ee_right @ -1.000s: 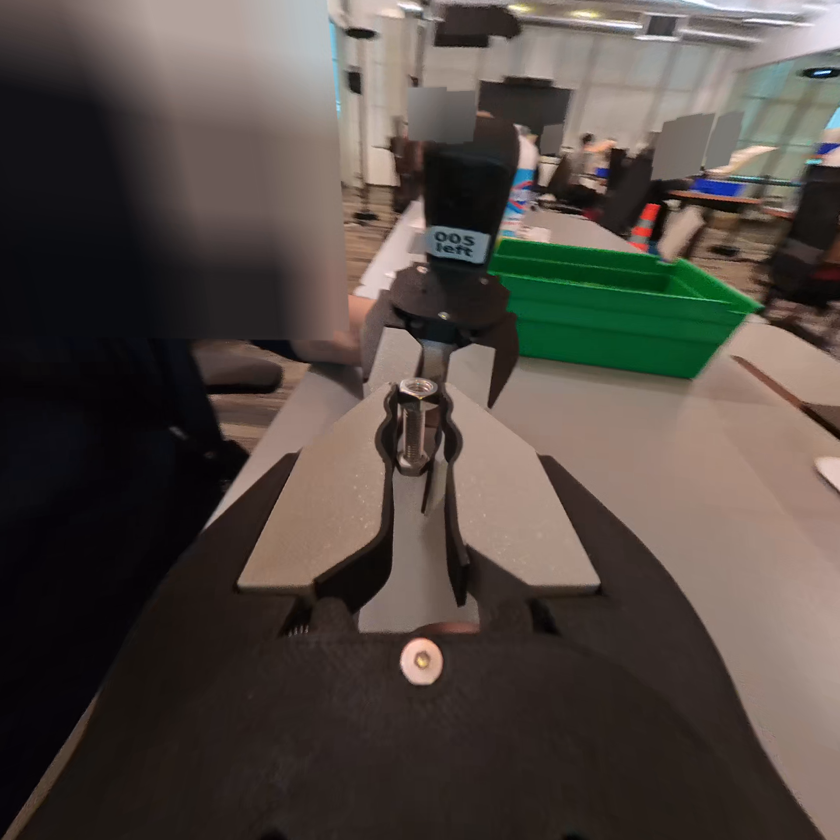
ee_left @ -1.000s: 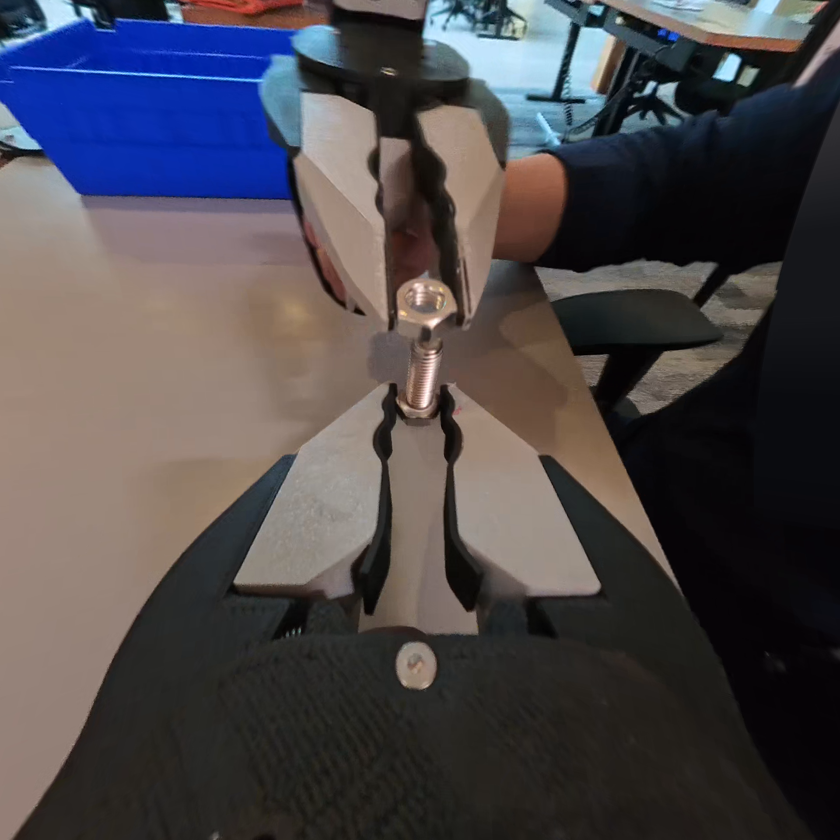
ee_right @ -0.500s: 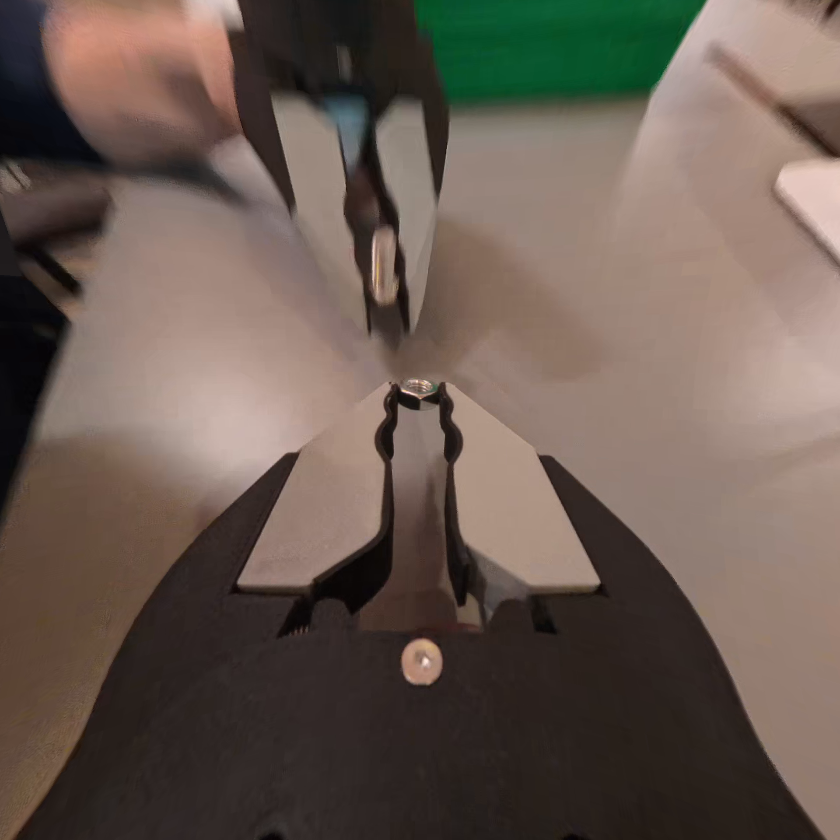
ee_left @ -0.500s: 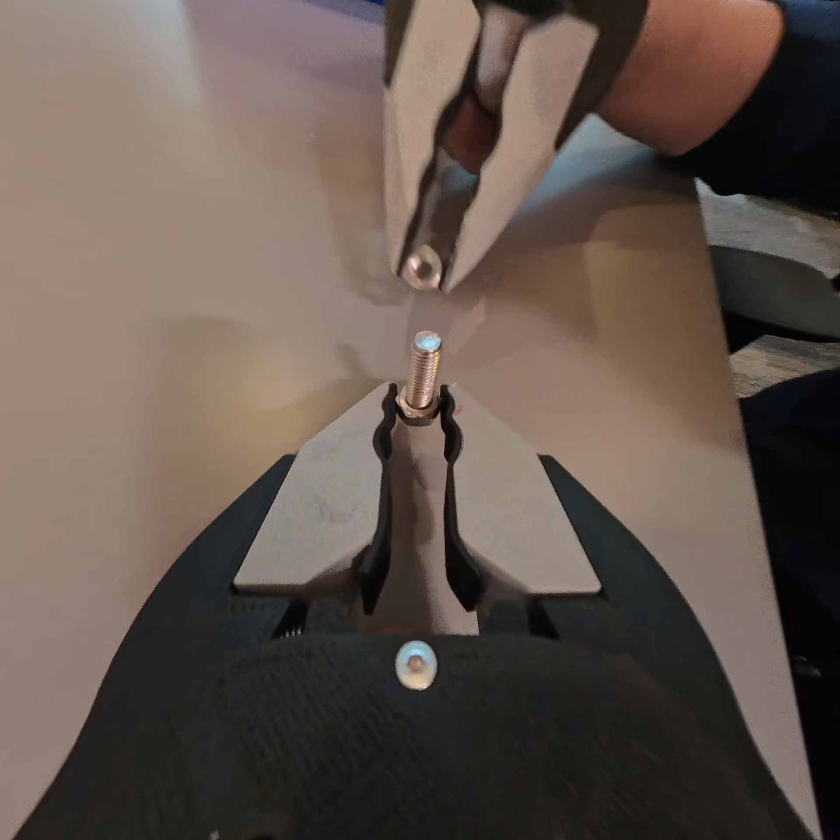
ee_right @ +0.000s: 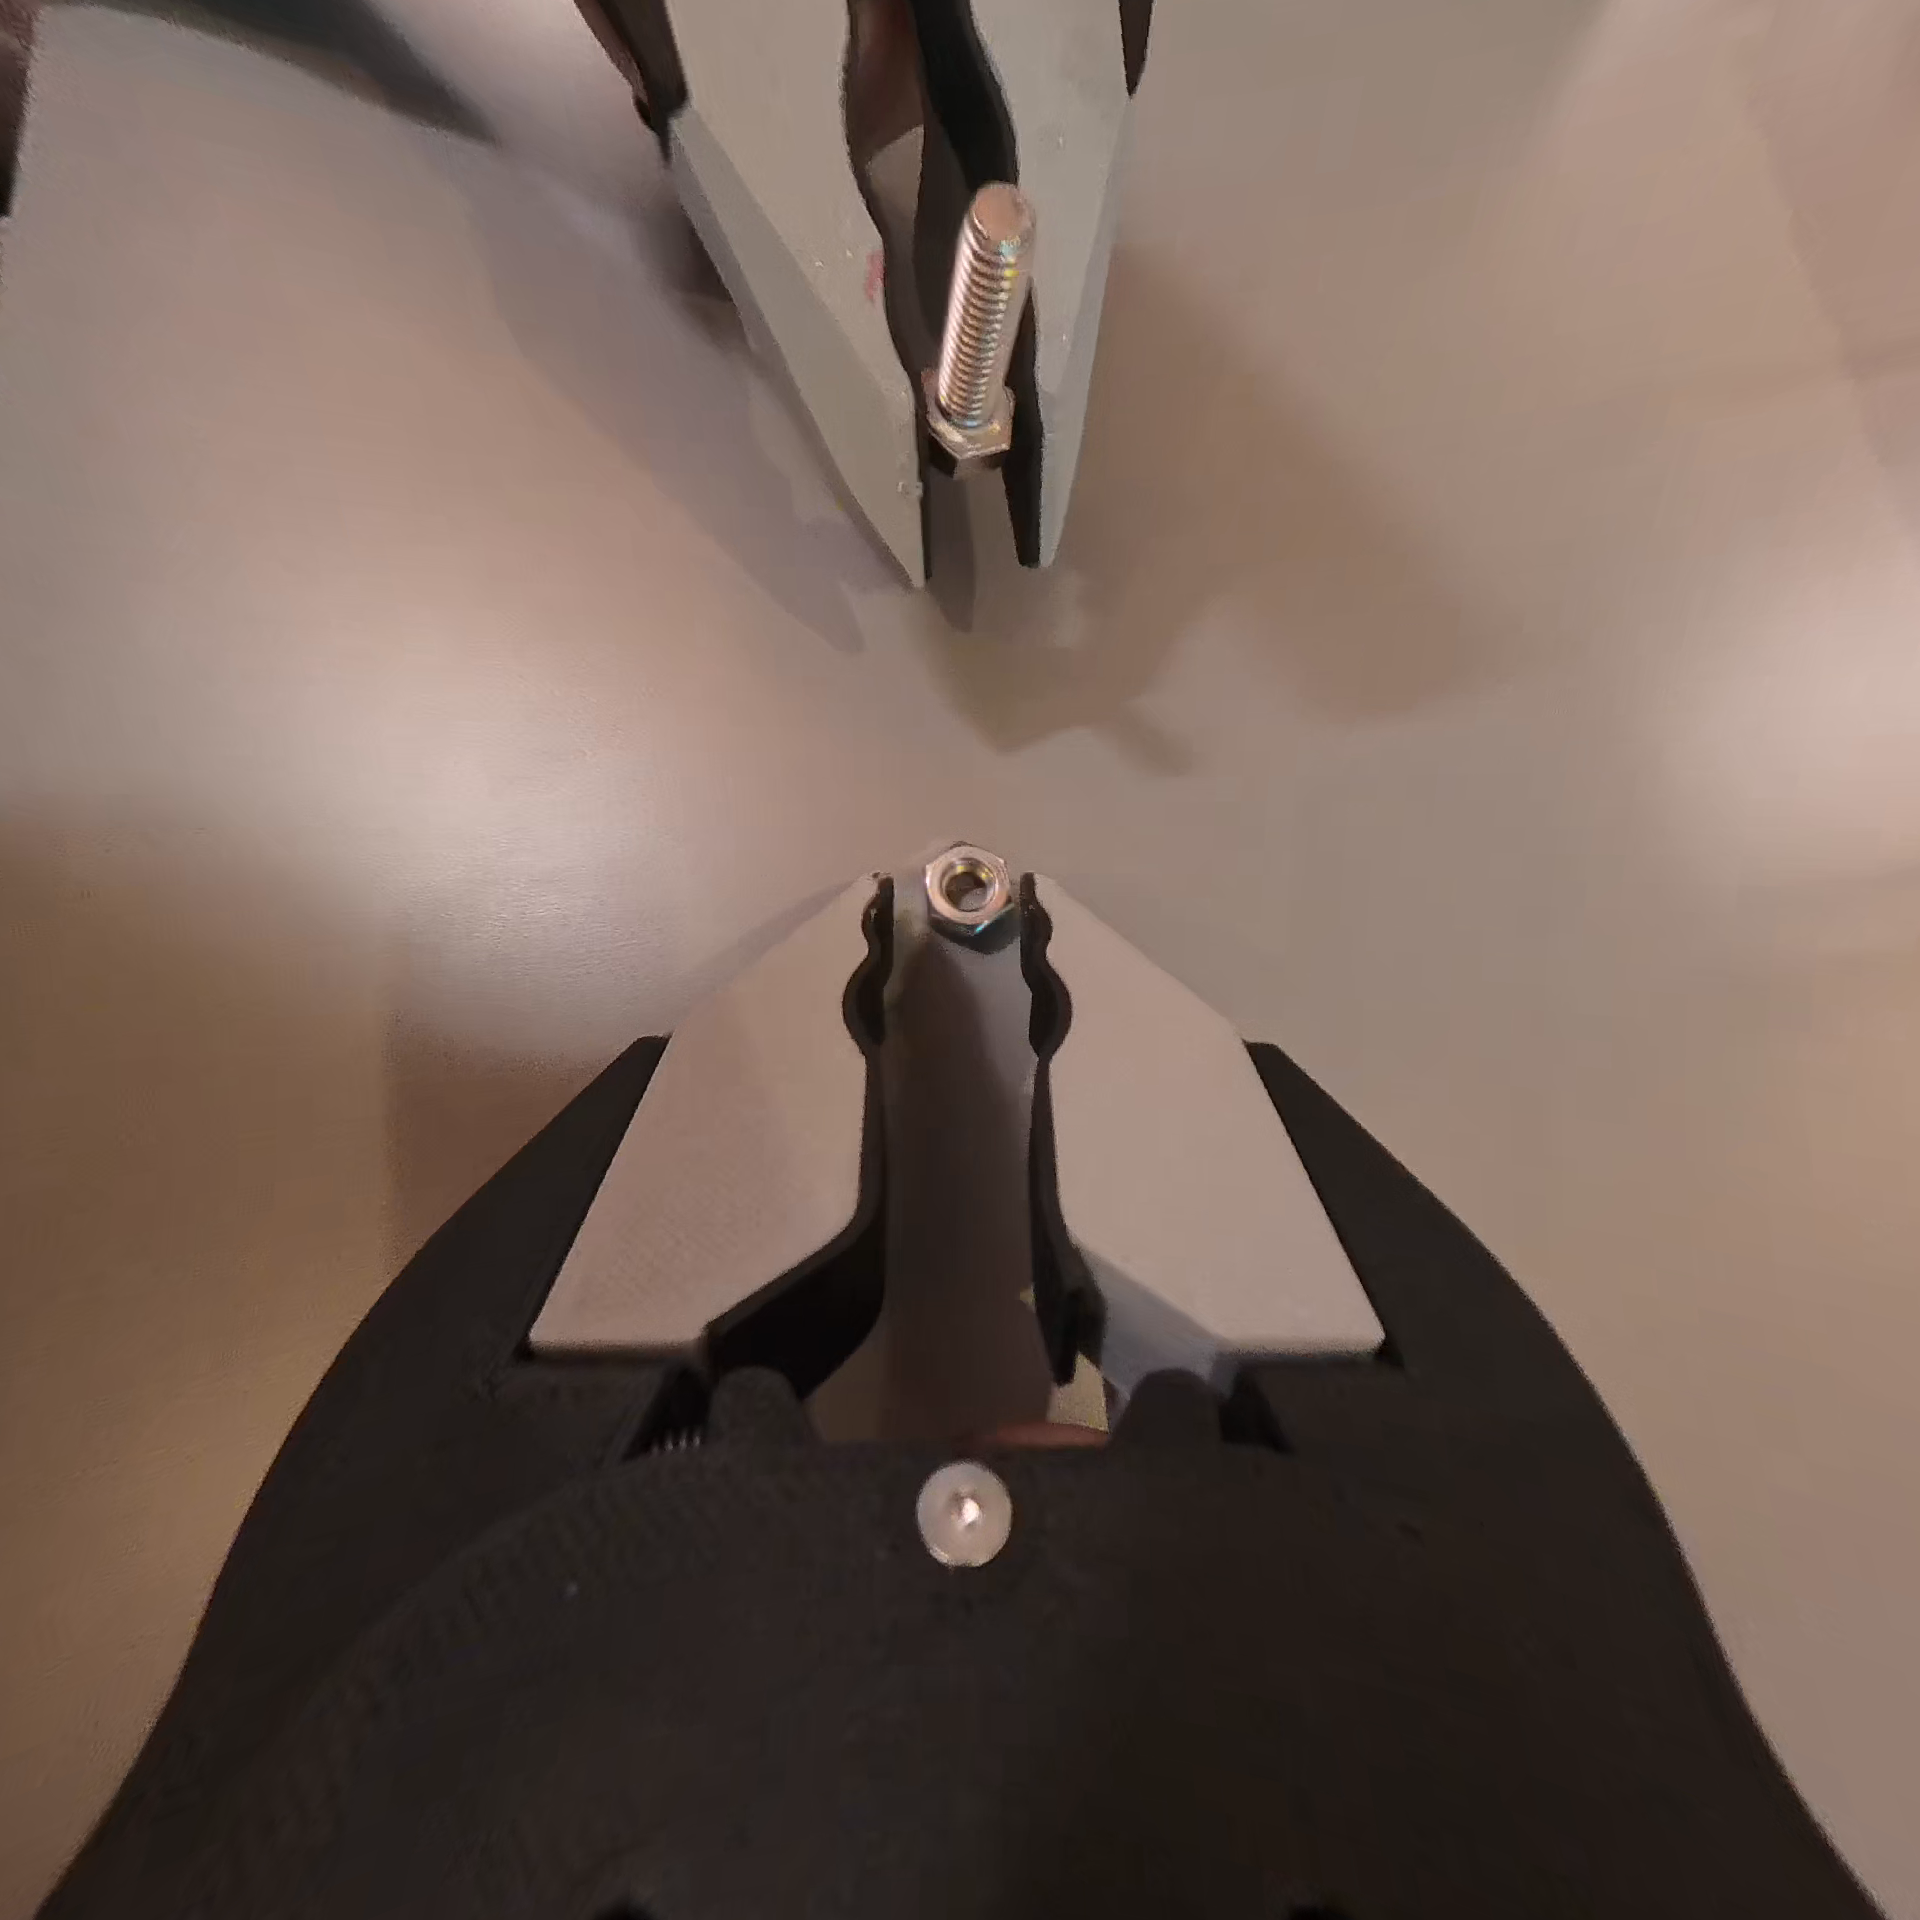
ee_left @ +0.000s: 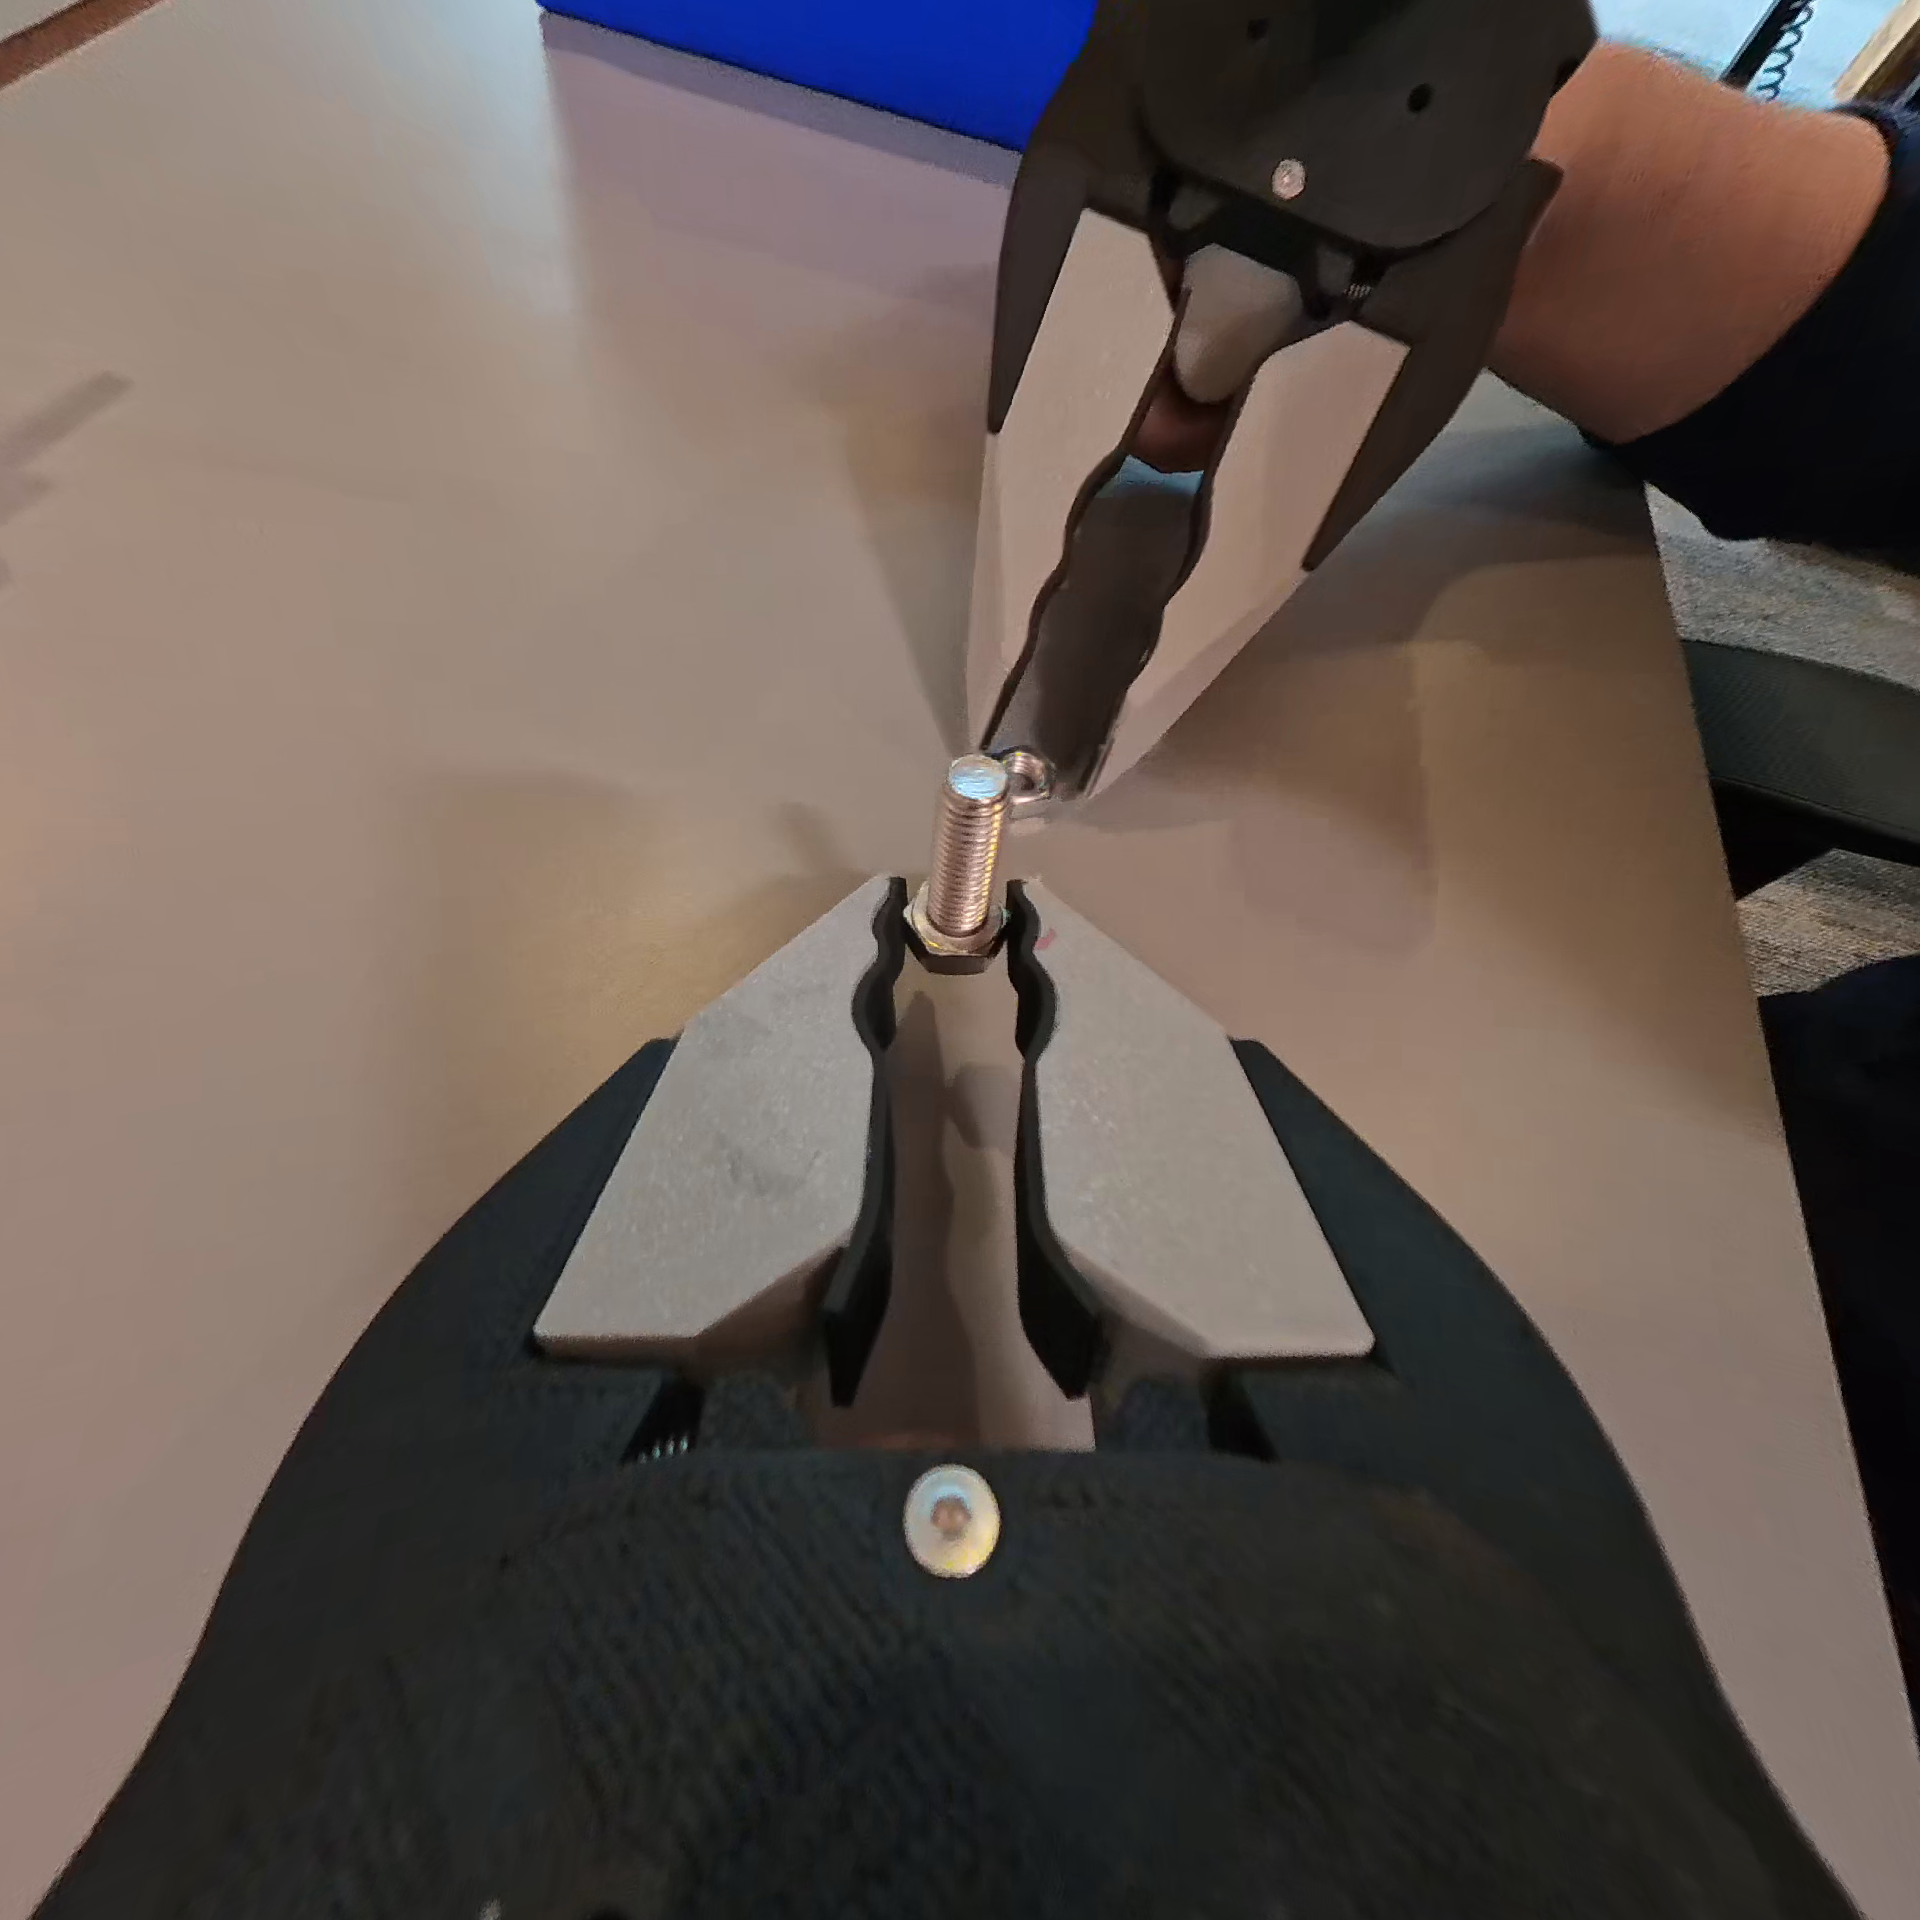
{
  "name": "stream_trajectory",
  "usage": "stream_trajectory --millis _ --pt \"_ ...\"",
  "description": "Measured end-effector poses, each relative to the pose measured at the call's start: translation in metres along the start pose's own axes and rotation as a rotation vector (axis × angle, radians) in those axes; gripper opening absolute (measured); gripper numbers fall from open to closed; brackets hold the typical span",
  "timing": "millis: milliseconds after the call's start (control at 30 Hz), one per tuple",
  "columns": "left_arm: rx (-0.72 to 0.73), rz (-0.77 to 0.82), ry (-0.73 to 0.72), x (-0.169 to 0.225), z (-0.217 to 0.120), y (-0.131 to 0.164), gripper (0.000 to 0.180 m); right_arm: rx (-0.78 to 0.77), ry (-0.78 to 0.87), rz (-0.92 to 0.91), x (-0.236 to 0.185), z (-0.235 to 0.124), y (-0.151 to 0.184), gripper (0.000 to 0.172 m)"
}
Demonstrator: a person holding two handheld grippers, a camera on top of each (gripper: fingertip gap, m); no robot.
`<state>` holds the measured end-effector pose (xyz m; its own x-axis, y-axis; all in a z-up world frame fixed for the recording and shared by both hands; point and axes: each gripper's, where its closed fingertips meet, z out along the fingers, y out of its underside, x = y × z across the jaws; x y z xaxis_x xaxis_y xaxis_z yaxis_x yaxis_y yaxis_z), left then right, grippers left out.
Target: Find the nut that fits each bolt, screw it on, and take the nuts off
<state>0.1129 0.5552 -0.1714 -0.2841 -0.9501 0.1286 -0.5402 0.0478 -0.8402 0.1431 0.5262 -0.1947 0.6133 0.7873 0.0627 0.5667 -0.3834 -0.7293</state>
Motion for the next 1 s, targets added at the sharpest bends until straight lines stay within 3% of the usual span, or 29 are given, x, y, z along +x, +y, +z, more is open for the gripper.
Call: stream_trajectory --millis 267,467,667,767,1000 --pt "0.027 0.024 0.048 0.009 -0.002 -0.005 0.017 0.038 -0.030 -0.050 0.002 0.003 -0.003 0.023" --pt "0.021 0.042 0.097 0.017 0.001 -0.003 0.017 0.027 -0.043 -0.112 0.002 0.007 0.000 0.014" --pt "0.050 0.081 0.067 0.018 0.003 -0.009 0.017 0.252 -0.063 -0.062 -0.001 -0.033 -0.062 0.014" --pt "0.047 0.104 0.049 0.019 0.005 -0.009 0.017 0.228 -0.068 -0.130 -0.007 -0.038 -0.086 0.014" --pt "0.049 0.116 0.036 0.020 0.006 -0.010 0.017 0.170 -0.097 -0.175 -0.011 -0.023 -0.098 0.014"
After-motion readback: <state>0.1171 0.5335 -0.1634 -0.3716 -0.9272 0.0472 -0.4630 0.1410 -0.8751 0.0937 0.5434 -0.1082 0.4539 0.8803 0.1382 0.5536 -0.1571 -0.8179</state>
